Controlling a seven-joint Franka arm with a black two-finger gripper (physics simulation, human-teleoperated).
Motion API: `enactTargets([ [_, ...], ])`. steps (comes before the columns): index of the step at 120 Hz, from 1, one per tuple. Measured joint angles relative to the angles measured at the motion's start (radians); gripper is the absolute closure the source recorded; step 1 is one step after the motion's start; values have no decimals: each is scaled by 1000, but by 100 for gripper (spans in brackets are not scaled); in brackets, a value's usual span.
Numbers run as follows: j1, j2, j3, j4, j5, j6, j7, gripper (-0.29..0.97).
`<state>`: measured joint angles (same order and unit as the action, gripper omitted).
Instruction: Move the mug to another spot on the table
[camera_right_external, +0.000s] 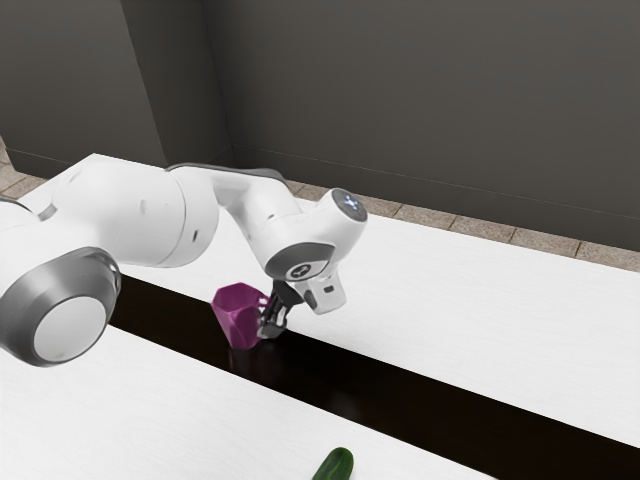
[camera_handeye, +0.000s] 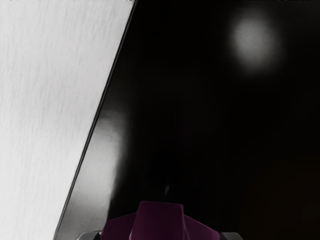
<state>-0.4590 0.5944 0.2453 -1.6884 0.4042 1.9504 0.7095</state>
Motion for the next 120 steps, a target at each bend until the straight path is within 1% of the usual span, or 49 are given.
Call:
enactTargets([
  [8,0,0,0,0,-11,-2,5,31],
  [17,0,-4,0,1,-20,-2,10,22],
  [28,-4,-32,0,1,-40,7,15,14],
  [40,-13,-78,-1,1,-89,26,20,9],
  [50,-14,-151,-1,0,-135,40,23,6],
  [60,21,-285,0,0,-191,41,5,4],
  [69,66,-394,2,0,-265,17,-54,3],
  [81,106,-484,3,5,-340,-40,-157,2],
  [89,124,-515,1,32,-372,-78,-221,1],
  [102,124,-529,7,77,-423,-164,-325,1],
  [120,129,-542,8,90,-452,-243,-457,0],
])
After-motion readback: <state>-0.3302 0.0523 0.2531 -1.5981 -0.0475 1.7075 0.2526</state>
